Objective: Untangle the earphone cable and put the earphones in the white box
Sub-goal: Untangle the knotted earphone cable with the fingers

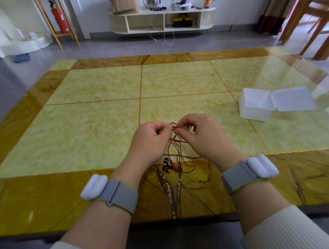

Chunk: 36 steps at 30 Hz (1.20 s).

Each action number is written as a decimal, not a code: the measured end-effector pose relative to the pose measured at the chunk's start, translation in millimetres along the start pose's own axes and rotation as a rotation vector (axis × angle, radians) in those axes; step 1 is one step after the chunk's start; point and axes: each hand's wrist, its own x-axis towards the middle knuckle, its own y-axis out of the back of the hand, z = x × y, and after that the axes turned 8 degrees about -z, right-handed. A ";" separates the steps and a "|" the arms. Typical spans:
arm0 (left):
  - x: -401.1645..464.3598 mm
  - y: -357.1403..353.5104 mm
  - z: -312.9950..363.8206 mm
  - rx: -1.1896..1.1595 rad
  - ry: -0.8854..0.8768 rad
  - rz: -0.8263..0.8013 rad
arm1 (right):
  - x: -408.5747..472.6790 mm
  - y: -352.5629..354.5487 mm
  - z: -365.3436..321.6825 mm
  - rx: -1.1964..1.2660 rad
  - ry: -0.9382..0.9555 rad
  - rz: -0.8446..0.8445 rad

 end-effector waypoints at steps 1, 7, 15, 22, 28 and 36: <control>-0.5 0.2 0.1 0.005 0.000 0.001 | -0.3 -0.3 -0.5 -0.016 -0.001 -0.012; -1.2 3.1 0.5 0.036 0.044 0.035 | 0.3 6.4 5.5 0.046 -0.124 0.126; -2.1 3.3 2.7 0.023 0.051 0.049 | -2.8 8.3 3.1 0.135 -0.092 0.099; -0.7 2.9 1.3 -0.011 0.062 0.042 | -4.5 9.2 -0.4 0.198 0.069 0.127; -1.0 1.7 3.2 -0.022 0.010 0.018 | -3.1 4.2 -2.5 0.008 0.079 0.038; -2.3 2.6 3.8 -0.050 0.032 -0.001 | -0.3 11.3 2.6 0.186 -0.155 0.244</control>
